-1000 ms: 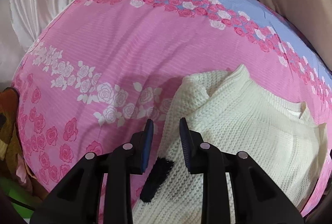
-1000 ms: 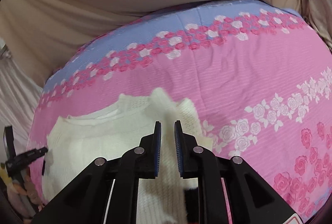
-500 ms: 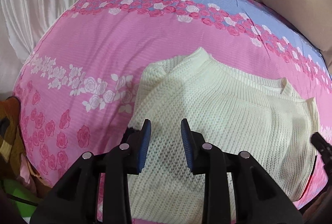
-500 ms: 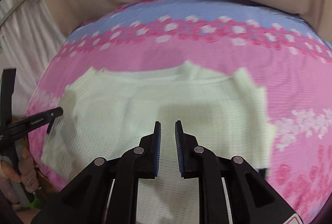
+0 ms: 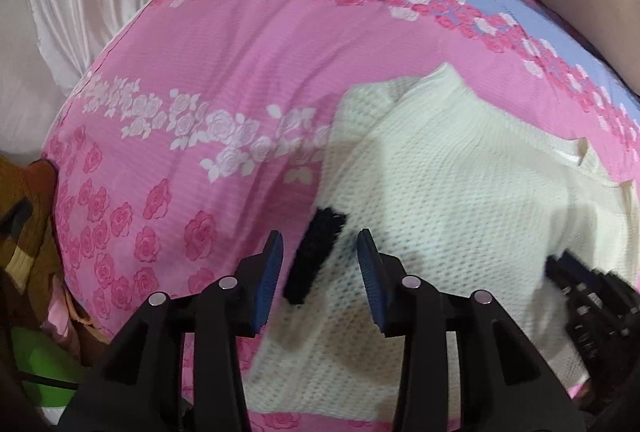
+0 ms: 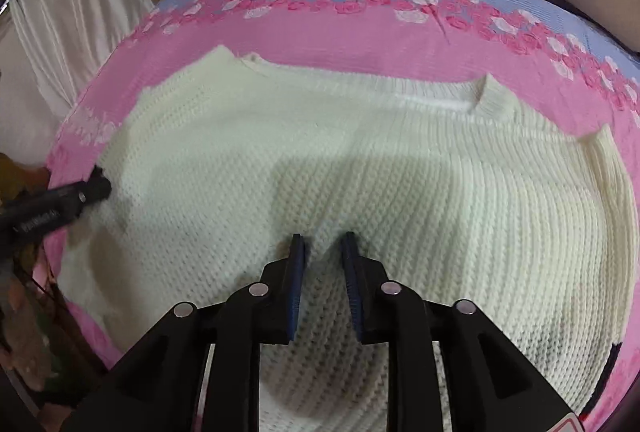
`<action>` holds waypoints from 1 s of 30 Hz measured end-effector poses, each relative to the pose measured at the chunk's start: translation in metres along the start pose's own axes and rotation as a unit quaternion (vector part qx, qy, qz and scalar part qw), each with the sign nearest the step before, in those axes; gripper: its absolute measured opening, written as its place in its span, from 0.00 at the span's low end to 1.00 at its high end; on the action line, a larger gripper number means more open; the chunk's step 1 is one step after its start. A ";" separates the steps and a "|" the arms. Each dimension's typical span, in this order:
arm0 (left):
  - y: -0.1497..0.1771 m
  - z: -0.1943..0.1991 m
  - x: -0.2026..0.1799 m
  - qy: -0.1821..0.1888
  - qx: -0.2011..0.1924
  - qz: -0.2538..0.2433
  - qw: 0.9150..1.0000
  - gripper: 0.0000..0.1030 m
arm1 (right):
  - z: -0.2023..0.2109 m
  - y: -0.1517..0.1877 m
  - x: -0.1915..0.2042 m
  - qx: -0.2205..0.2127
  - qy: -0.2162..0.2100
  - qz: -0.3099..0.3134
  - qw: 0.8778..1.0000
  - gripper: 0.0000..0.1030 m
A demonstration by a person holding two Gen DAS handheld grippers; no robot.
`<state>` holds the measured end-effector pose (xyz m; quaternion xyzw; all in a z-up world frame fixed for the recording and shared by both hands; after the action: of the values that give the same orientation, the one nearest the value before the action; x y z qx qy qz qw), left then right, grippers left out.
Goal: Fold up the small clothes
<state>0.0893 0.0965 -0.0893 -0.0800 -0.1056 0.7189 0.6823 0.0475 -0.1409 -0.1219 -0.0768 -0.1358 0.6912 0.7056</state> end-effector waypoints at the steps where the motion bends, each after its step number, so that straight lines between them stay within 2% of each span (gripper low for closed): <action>1: 0.001 -0.006 0.005 -0.004 0.003 0.002 1.000 0.39 | 0.005 -0.003 0.002 -0.001 -0.002 -0.002 1.000 0.21; 3: 0.002 -0.014 0.013 -0.005 0.006 0.012 1.000 0.49 | 0.018 -0.006 0.005 -0.014 -0.010 0.000 1.000 0.21; 5: 0.002 -0.013 0.016 -0.003 0.005 0.016 1.000 0.51 | 0.034 -0.002 -0.004 -0.031 -0.008 -0.014 0.999 0.24; 6: 0.002 -0.011 0.017 0.003 0.006 0.019 1.000 0.50 | 0.042 0.001 -0.014 -0.037 -0.009 -0.027 0.999 0.30; 7: 0.000 -0.005 0.018 0.018 0.004 0.026 0.999 0.50 | 0.051 0.006 -0.029 -0.047 -0.001 -0.045 0.998 0.34; 9: -0.005 0.005 0.018 0.038 -0.007 0.033 0.999 0.50 | 0.067 0.014 -0.060 -0.068 0.027 -0.078 0.994 0.50; 13: -0.030 0.012 -0.001 0.070 -0.023 0.019 0.997 0.61 | 0.093 0.030 -0.136 -0.099 0.075 -0.153 0.980 0.58; 15: -0.043 0.007 -0.018 0.069 -0.027 -0.003 0.997 0.63 | 0.091 0.024 -0.163 -0.095 0.085 -0.171 0.977 0.60; 17: -0.057 -0.007 -0.036 0.053 -0.028 -0.025 0.998 0.66 | 0.079 0.015 -0.185 -0.090 0.075 -0.186 0.975 0.62; 19: -0.067 -0.028 -0.050 0.059 -0.004 -0.037 0.998 0.56 | 0.061 0.007 -0.201 -0.081 0.054 -0.201 0.975 0.62; 20: -0.069 -0.033 -0.052 0.066 0.005 -0.038 0.997 0.40 | 0.054 0.005 -0.204 -0.078 0.044 -0.204 0.975 0.59; 21: -0.071 -0.037 -0.054 0.069 0.010 -0.035 0.997 0.30 | 0.046 0.002 -0.206 -0.076 0.022 -0.198 0.977 0.26; 22: -0.072 -0.036 -0.053 0.073 0.004 -0.030 0.997 0.25 | 0.042 0.001 -0.201 -0.071 0.013 -0.194 0.978 0.07; 23: -0.072 -0.033 -0.050 0.084 0.000 -0.025 0.996 0.19 | 0.043 0.000 -0.198 -0.068 0.008 -0.193 0.979 0.07; 24: -0.071 -0.027 -0.046 0.098 -0.003 -0.017 0.995 0.17 | 0.053 0.002 -0.194 -0.084 -0.006 -0.193 0.977 0.07; 27: -0.062 0.013 -0.020 0.165 -0.031 0.020 0.986 0.16 | 0.118 0.017 -0.170 -0.159 -0.040 -0.165 0.973 0.07; 30: -0.041 0.065 0.008 0.215 -0.058 0.037 0.974 0.16 | 0.173 0.034 -0.145 -0.203 -0.071 -0.127 0.968 0.07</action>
<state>0.1118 0.1033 -0.0157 -0.2765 0.0050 0.7018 0.6565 -0.0380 -0.2985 0.0205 -0.1514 -0.3320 0.5579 0.7454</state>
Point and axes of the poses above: each gripper's, at about its wrist camera, not at the fingertips, and z roughly against the way its jaws point, x to its left, y to its underside, the point moved 2 cm from there along -z, roughly the way its jaws point, and after that the axes turned 5 degrees about x, right-handed, at the moved point
